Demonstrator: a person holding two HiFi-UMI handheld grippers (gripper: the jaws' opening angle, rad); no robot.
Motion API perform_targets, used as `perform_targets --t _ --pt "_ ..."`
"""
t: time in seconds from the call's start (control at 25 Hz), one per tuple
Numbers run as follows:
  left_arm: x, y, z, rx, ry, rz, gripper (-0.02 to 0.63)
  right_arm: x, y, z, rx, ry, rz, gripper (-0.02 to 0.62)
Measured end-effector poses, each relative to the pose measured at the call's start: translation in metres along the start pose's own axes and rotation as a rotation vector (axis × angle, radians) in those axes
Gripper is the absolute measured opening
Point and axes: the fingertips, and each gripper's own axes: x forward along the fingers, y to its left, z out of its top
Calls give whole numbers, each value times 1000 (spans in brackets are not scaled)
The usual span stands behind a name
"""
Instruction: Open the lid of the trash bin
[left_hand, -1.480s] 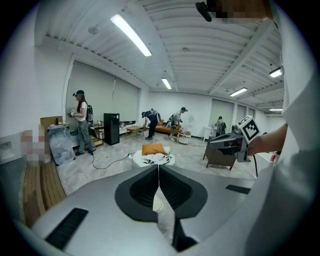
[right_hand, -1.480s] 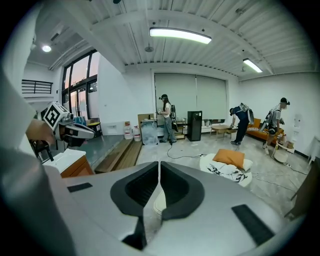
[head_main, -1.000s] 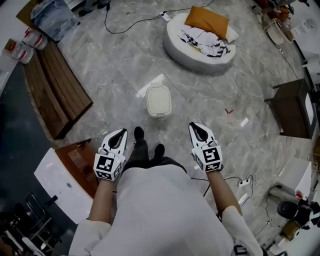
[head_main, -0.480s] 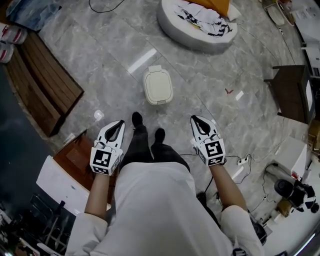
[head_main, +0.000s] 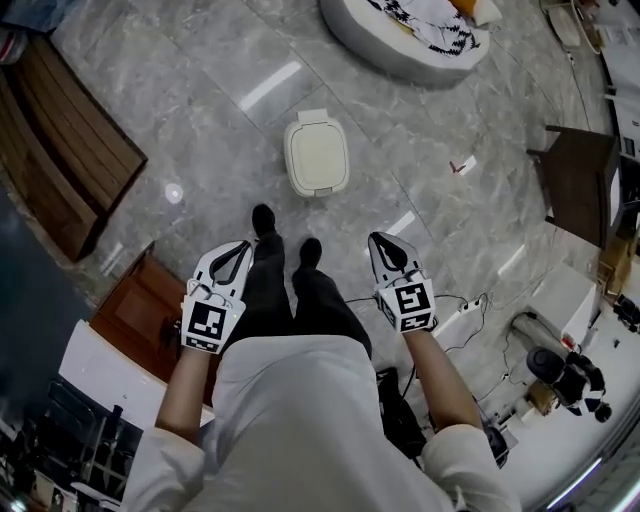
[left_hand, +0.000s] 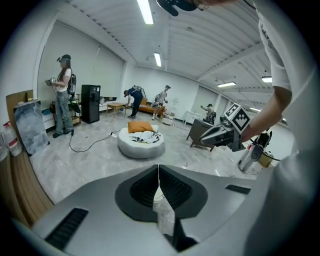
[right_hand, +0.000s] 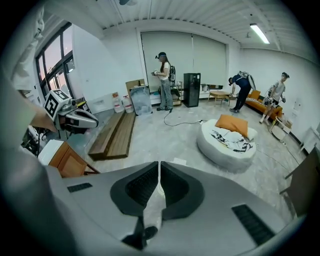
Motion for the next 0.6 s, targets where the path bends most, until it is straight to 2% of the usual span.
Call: perform_targets --t 0.2,0.6 --pt "7 9 -16 -27 11 -8 18 30 10 -12 -12 60 26 35" --pt "34 16 -39 -108 8 33 18 89 11 -27 -37 143 86 35"
